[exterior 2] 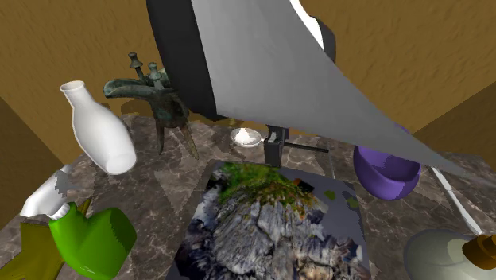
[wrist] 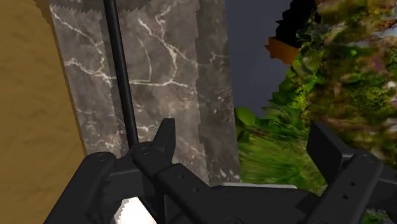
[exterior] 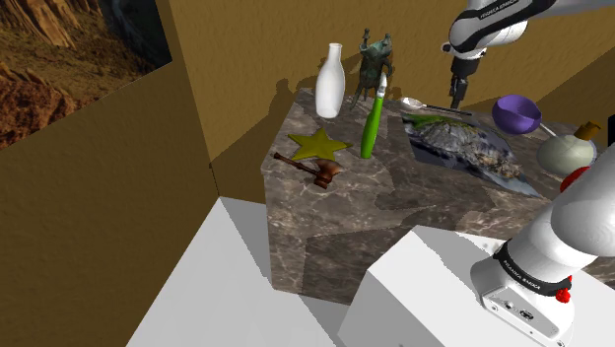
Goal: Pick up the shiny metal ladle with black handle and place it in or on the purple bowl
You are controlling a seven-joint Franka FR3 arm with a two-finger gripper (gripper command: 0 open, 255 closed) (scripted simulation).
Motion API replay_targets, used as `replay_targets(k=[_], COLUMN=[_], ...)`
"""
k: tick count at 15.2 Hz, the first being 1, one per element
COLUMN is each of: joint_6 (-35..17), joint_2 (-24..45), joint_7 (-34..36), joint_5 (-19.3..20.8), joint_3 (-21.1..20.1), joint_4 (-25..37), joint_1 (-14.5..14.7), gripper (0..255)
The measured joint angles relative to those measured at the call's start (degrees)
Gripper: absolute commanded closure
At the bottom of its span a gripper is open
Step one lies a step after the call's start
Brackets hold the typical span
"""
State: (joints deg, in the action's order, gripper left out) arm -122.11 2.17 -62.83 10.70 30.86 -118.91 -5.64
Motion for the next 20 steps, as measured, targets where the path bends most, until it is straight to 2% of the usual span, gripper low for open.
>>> replay_targets(k=[3,9,12,20], joint_6=[-1.2,-2.0,-3.0,-6.3], joint_2=[7.8,21.2,23.5,25.6], joint_7=[-6.2,-16.8,-17.9,-18.7], joint_5=[-4.9,-12.7,-13.8,-14.8], joint_3=[0.1,-2.0,-2.6,-3.1], joint_4=[6.6,19.3,20.6,19.3], joint_1=[-1.6,-7.2,-8.2,-9.1], gripper=[0,0,0,0])
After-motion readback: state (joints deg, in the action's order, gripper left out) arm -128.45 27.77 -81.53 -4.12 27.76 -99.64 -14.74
